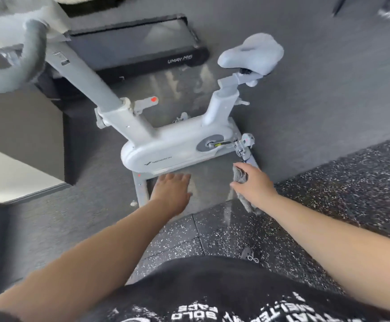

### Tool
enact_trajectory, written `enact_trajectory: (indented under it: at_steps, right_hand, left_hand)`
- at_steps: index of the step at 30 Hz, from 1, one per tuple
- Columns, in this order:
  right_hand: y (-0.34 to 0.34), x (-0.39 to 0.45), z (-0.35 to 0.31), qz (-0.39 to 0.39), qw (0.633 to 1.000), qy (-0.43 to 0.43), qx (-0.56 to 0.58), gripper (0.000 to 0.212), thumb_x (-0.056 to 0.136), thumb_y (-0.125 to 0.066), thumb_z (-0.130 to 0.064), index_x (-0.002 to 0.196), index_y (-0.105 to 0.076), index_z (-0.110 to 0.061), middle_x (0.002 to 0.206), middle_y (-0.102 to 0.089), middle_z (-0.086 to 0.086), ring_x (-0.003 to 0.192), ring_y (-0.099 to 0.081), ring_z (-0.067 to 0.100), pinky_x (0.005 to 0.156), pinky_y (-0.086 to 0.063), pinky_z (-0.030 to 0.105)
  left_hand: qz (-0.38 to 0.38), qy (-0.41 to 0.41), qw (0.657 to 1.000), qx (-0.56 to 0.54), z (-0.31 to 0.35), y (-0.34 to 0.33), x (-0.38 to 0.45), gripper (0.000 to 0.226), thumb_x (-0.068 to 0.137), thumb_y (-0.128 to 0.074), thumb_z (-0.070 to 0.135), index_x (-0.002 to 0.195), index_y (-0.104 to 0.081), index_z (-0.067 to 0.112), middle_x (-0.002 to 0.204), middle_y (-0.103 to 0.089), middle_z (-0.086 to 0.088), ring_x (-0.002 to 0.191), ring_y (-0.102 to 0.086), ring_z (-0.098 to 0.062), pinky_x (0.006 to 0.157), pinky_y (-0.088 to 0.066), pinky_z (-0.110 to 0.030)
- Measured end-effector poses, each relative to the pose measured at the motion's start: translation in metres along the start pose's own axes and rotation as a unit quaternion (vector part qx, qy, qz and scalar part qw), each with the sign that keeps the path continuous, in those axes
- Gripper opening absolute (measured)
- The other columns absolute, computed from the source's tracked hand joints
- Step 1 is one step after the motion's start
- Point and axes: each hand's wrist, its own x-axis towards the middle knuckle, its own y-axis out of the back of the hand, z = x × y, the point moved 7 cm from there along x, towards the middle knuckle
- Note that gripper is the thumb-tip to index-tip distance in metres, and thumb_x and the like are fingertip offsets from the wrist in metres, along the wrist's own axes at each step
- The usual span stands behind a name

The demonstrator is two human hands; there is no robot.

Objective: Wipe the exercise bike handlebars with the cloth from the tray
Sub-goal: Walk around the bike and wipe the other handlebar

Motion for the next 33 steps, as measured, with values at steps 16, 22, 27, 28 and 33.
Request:
enact_trajectory:
  at_steps: [16, 22, 27, 28, 33]
  right_hand:
    - [0.187, 0.043, 0.182, 0.066, 0.988, -0.104, -0.092, 0.052, 0.084, -0.065, -0.025, 0.133, -0.047, -0.029, 0.125, -0.053, 0.008, 0.104, -0.058, 0.028, 0.076, -0.044, 0.033]
    - [0.227, 0.087, 0.207, 0.084, 0.984, -0.132, -0.085, 0.049, 0.085, -0.064, -0.024, 0.131, -0.048, -0.028, 0.125, -0.053, 0.008, 0.102, -0.059, 0.028, 0.077, -0.046, 0.033]
    - [0.258, 0.149, 0.206, 0.088, 0.982, -0.136, -0.094, 0.050, 0.086, -0.064, -0.024, 0.133, -0.048, -0.028, 0.126, -0.052, 0.009, 0.103, -0.059, 0.029, 0.078, -0.045, 0.034]
    - [0.265, 0.162, 0.206, 0.087, 0.982, -0.137, -0.097, 0.050, 0.085, -0.064, -0.024, 0.133, -0.047, -0.029, 0.126, -0.051, 0.008, 0.103, -0.059, 0.028, 0.077, -0.045, 0.034]
    - [0.308, 0.217, 0.211, 0.094, 0.978, -0.148, -0.110, 0.047, 0.086, -0.063, -0.021, 0.130, -0.049, -0.032, 0.124, -0.050, 0.006, 0.094, -0.062, 0.026, 0.073, -0.045, 0.032]
  left_hand:
    - [0.039, -0.146, 0.982, 0.110, 0.249, 0.064, 0.145, 0.061, 0.096, -0.041, 0.043, 0.147, -0.023, 0.015, 0.149, -0.037, -0.008, 0.138, -0.031, -0.030, 0.116, -0.019, -0.047]
    - [0.058, -0.180, 0.974, 0.124, 0.283, 0.096, 0.213, 0.061, 0.097, -0.039, 0.043, 0.148, -0.024, 0.015, 0.152, -0.033, -0.006, 0.141, -0.025, -0.028, 0.116, -0.015, -0.043]
    - [0.050, -0.185, 0.971, 0.140, 0.288, 0.104, 0.281, 0.065, 0.097, -0.035, 0.045, 0.151, -0.016, 0.015, 0.158, -0.020, -0.005, 0.146, -0.009, -0.026, 0.118, -0.005, -0.044]
    - [0.055, -0.192, 0.969, 0.147, 0.290, 0.110, 0.295, 0.065, 0.097, -0.034, 0.045, 0.151, -0.013, 0.015, 0.159, -0.017, -0.004, 0.147, -0.007, -0.026, 0.119, -0.002, -0.044]
    - [0.094, -0.214, 0.955, 0.181, 0.305, 0.159, 0.372, 0.066, 0.099, -0.028, 0.044, 0.151, -0.002, 0.013, 0.160, -0.012, -0.005, 0.148, 0.000, -0.024, 0.118, 0.008, -0.045]
